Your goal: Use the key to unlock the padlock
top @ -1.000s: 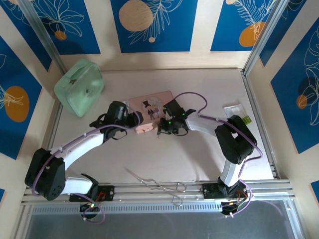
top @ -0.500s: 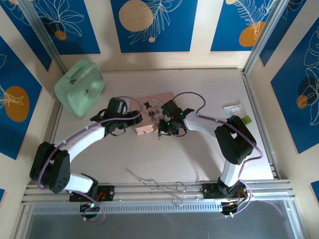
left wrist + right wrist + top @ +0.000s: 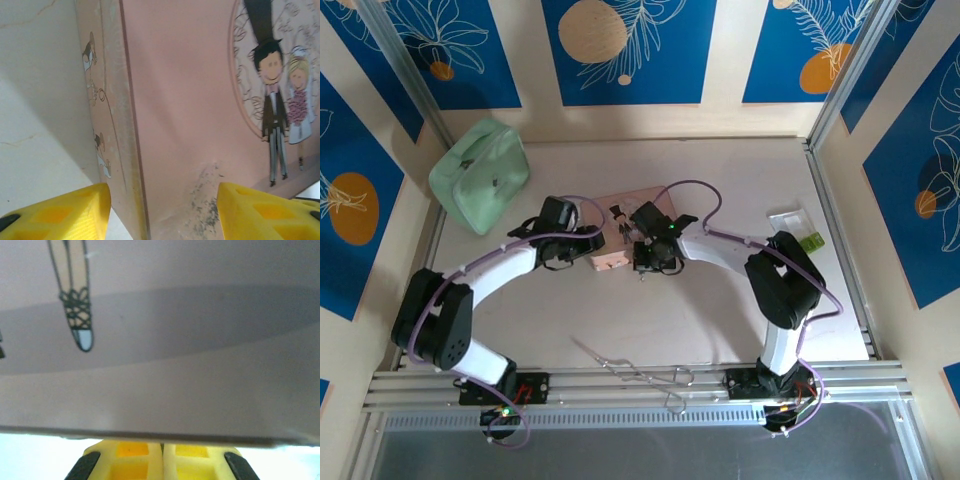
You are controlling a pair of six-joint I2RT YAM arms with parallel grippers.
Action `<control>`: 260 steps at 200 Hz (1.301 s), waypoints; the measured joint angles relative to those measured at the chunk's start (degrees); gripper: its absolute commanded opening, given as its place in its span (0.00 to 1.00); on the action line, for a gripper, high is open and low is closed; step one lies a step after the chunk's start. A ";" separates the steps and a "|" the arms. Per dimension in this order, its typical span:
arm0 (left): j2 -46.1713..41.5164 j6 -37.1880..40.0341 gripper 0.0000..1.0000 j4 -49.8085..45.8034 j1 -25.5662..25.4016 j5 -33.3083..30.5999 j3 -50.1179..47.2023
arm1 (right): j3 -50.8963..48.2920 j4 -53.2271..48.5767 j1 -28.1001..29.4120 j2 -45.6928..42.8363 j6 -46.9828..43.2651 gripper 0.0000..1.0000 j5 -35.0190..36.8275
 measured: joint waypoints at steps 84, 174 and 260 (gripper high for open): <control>4.55 2.45 0.44 0.70 0.94 1.51 4.46 | 4.09 -7.30 5.68 1.77 0.28 0.34 13.88; 8.33 6.49 0.41 -1.79 1.77 1.79 9.77 | -13.42 8.11 -4.92 -13.94 -2.36 0.11 2.49; 3.56 5.35 0.42 -1.27 1.86 2.51 6.93 | -14.60 17.55 -5.79 -7.78 -0.83 0.06 -0.98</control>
